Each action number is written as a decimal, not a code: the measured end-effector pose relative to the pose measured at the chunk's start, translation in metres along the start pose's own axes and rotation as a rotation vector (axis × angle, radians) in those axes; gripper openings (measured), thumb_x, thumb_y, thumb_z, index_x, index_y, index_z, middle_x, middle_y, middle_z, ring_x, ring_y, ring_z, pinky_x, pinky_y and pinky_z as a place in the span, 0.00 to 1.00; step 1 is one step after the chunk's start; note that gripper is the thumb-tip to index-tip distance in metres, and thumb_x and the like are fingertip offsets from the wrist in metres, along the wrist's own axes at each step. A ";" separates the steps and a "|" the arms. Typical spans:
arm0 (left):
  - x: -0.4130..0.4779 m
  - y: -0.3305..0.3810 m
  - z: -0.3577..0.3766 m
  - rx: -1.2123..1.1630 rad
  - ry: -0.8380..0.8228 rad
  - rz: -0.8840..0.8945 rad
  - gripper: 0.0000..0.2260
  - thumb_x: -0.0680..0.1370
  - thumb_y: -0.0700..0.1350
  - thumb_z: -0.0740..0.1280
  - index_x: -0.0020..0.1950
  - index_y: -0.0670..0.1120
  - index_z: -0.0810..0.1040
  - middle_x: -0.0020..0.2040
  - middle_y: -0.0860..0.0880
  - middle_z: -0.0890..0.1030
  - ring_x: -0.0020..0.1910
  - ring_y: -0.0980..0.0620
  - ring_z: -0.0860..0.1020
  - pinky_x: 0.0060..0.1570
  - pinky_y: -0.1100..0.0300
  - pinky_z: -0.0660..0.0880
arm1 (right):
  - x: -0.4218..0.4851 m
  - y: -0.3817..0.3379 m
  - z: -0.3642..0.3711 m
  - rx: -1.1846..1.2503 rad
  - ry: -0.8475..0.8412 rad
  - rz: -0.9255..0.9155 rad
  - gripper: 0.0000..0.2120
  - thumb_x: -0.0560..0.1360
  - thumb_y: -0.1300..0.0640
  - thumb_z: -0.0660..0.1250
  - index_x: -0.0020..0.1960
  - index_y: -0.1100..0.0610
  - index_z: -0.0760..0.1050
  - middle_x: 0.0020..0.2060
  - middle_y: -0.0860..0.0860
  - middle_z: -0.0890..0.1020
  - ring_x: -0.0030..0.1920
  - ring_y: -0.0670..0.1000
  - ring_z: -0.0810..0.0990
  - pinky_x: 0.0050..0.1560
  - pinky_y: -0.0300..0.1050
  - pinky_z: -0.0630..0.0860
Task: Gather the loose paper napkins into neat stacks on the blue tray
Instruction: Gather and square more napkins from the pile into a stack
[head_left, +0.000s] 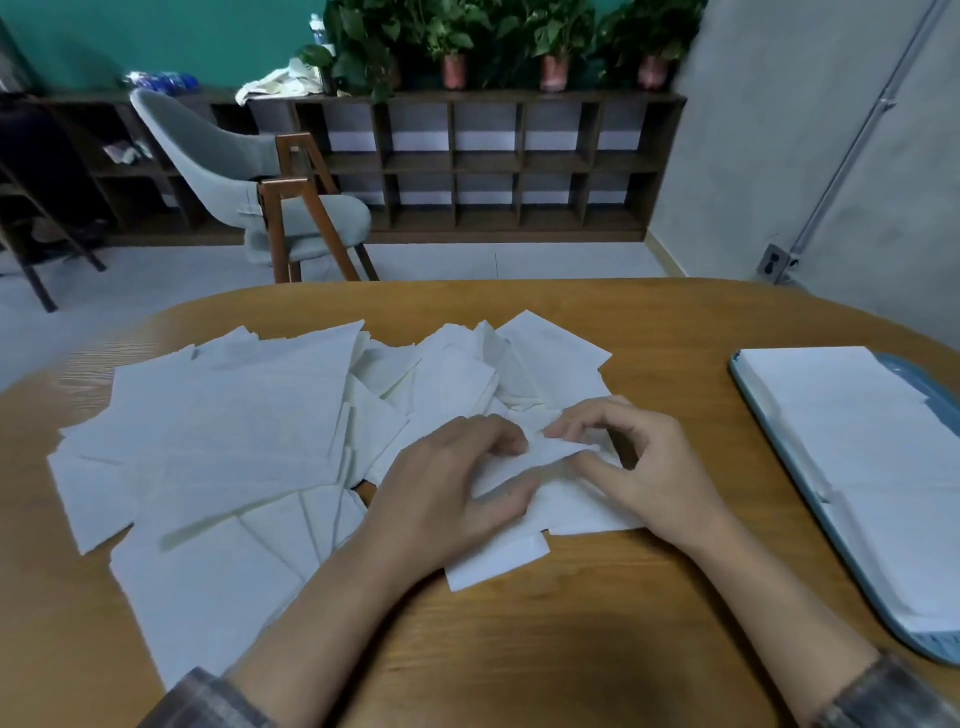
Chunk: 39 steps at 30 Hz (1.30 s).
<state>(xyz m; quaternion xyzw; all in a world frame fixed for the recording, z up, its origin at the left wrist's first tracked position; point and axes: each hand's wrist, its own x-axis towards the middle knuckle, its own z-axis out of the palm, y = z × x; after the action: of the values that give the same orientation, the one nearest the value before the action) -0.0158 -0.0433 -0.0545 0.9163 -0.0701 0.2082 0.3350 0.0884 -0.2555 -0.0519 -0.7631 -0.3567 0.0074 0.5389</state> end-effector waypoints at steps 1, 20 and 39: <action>0.001 0.001 -0.001 -0.054 0.018 -0.018 0.09 0.77 0.49 0.75 0.56 0.54 0.81 0.51 0.62 0.83 0.54 0.62 0.81 0.52 0.67 0.76 | 0.000 -0.001 -0.002 0.065 0.012 0.027 0.04 0.72 0.63 0.74 0.45 0.55 0.83 0.46 0.46 0.87 0.57 0.49 0.84 0.60 0.41 0.76; 0.007 0.015 0.002 -0.434 0.252 -0.329 0.15 0.75 0.46 0.80 0.59 0.58 0.82 0.48 0.63 0.84 0.41 0.62 0.78 0.42 0.69 0.71 | -0.004 -0.019 0.002 0.198 -0.056 0.155 0.07 0.78 0.64 0.74 0.53 0.56 0.88 0.50 0.46 0.89 0.58 0.43 0.85 0.59 0.32 0.74; -0.003 0.007 0.010 -0.150 -0.193 -0.083 0.02 0.78 0.47 0.76 0.48 0.52 0.89 0.47 0.59 0.85 0.51 0.59 0.83 0.53 0.55 0.79 | 0.000 -0.008 -0.013 0.098 0.170 0.212 0.16 0.81 0.68 0.68 0.58 0.50 0.87 0.56 0.36 0.86 0.63 0.33 0.79 0.58 0.23 0.69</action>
<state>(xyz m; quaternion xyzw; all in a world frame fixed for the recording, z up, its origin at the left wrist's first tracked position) -0.0169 -0.0554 -0.0585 0.9065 -0.0795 0.0993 0.4025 0.0896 -0.2651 -0.0398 -0.7671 -0.2261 0.0170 0.6001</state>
